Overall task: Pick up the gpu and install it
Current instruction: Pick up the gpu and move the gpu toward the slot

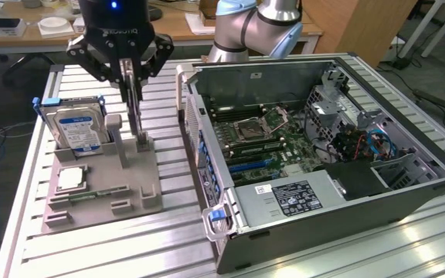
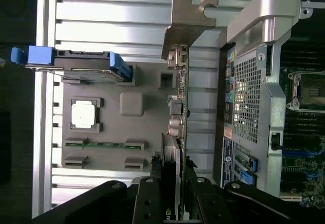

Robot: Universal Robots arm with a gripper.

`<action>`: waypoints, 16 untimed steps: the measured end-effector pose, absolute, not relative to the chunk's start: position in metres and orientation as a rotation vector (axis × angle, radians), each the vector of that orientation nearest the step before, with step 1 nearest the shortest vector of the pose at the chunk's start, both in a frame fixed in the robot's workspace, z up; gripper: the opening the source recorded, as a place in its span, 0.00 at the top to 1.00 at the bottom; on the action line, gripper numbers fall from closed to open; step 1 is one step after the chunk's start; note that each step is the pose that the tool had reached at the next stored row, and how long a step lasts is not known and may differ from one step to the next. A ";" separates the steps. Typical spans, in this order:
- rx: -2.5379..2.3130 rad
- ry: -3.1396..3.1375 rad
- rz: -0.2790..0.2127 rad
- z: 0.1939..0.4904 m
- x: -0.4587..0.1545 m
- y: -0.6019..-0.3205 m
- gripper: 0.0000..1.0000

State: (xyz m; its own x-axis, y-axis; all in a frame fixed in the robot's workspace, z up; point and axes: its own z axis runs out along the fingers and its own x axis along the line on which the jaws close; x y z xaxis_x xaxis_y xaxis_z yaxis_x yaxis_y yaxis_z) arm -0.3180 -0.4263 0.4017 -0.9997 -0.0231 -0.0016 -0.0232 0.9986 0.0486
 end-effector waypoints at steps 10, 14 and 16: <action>-0.036 3.141 -0.015 0.407 -0.318 -0.426 0.73; -0.036 3.141 -0.015 0.415 -0.318 -0.426 0.73; -0.036 3.141 -0.015 0.419 -0.318 -0.426 0.73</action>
State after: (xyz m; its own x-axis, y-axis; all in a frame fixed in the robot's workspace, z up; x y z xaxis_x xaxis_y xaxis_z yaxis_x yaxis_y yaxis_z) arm -0.3180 -0.4263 0.4190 -0.9997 -0.0232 -0.0003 -0.0232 0.9997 -0.0096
